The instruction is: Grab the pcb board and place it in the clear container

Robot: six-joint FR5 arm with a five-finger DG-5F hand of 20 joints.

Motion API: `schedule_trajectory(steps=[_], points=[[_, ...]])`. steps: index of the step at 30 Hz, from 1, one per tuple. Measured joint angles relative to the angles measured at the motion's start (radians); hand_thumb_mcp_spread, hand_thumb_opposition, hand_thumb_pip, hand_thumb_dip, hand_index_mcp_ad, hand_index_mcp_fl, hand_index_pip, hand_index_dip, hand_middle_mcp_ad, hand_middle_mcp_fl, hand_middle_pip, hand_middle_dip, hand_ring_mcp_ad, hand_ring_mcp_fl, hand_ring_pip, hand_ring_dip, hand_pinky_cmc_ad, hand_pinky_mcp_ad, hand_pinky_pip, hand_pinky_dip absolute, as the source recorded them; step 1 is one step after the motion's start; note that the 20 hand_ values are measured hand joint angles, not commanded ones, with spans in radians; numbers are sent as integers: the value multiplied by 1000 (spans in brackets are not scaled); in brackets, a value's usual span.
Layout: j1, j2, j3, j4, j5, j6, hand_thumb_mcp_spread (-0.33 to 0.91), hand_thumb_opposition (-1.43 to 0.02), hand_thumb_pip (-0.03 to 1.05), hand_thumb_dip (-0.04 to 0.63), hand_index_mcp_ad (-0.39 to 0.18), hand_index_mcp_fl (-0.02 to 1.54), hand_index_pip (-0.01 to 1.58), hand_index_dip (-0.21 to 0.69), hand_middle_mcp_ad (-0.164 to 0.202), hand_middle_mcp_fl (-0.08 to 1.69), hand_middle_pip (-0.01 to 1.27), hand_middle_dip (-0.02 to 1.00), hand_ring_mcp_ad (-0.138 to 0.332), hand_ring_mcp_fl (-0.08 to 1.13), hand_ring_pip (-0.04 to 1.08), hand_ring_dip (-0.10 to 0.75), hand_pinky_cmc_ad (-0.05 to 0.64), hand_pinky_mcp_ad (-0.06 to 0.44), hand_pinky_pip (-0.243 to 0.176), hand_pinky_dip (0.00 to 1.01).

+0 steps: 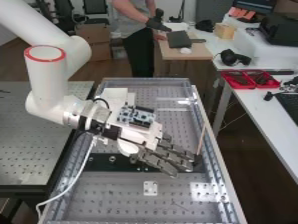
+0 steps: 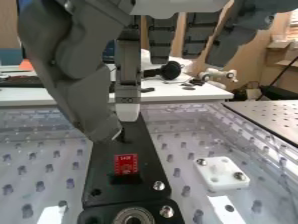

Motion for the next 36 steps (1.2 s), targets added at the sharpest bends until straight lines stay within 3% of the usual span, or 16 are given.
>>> schedule_trajectory(steps=[33, 36], points=[[-16, -37, 2, 32, -35, -38, 464, -892, 731, 269, -66, 183, 1552, 110, 47, 5, 120, 98, 119, 0, 87, -14, 244, 119, -91, 278], [-17, -40, 1, 36, -41, -41, 466, -892, 731, 269, -68, 188, 1552, 110, 47, 5, 120, 101, 119, 0, 87, -14, 267, 119, -91, 265]])
